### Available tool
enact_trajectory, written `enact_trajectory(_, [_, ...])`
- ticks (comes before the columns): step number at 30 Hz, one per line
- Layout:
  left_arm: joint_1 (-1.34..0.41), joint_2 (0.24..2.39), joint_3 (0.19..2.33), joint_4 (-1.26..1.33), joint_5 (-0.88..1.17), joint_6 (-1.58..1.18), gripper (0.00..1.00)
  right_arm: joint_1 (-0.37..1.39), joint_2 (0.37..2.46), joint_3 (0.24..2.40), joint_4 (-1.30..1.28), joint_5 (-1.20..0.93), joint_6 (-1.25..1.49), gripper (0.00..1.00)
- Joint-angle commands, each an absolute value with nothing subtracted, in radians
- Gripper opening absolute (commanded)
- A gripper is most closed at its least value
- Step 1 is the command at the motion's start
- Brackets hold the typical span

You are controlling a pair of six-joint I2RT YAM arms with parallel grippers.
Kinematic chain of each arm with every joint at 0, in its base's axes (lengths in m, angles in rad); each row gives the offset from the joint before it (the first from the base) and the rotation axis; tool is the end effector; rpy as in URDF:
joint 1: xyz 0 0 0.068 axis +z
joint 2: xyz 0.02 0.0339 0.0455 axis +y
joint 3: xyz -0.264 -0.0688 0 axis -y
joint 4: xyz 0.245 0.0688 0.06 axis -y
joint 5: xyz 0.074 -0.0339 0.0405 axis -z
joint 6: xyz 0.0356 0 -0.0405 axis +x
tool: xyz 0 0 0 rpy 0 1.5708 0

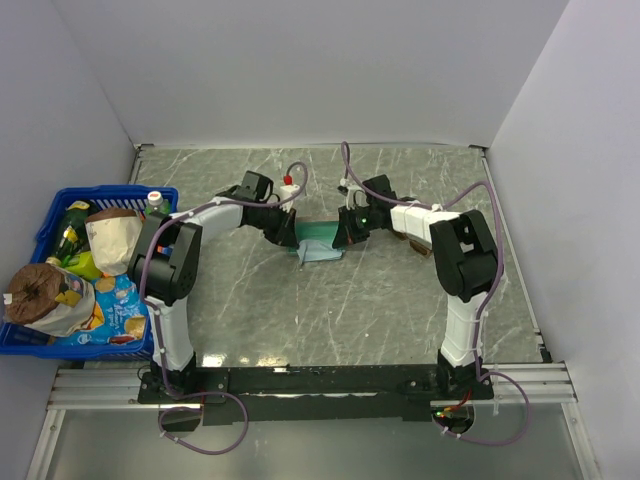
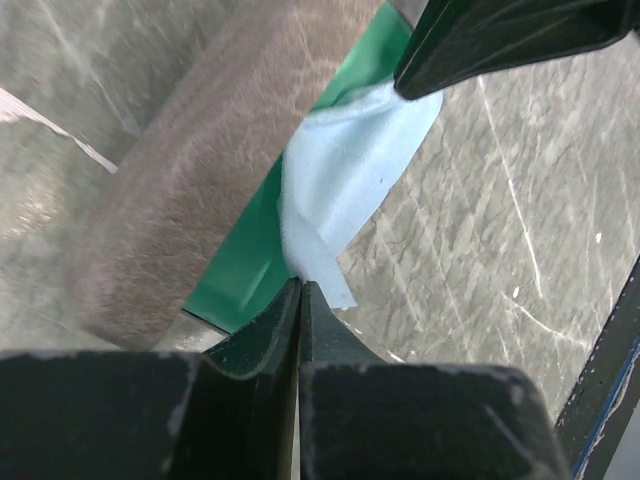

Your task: Organize the sunglasses

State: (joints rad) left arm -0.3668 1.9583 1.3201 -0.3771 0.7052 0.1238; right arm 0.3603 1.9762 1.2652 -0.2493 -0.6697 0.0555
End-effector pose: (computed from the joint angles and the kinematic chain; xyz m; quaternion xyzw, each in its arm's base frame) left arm 0.3703 -0.1670 0.1743 0.3110 0.8525 -0.3608 0.2152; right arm 0.3734 0.1643 0.1582 -0.2344 0.8754 0.3653 0.2130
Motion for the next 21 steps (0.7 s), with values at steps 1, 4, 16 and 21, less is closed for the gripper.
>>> enact_trajectory(1, [-0.382,1.908,1.296,-0.338,0.689,0.146,0.06,0.365,1.894,1.238,-0.152,-0.67,0.064,0.0])
enact_trajectory(4, [-0.385,1.908,1.292,-0.325,0.681,0.144,0.06,0.364,1.881,1.23,-0.129,-0.661,0.063,0.0])
enact_trajectory(16, [-0.387,1.905,1.295,-0.292,0.635,0.149,0.06,0.367,1.867,1.197,-0.077,-0.63,0.035,0.0])
enact_trajectory(21, [-0.393,1.901,1.289,-0.272,0.612,0.152,0.06,0.37,1.862,1.17,-0.045,-0.618,0.026,0.0])
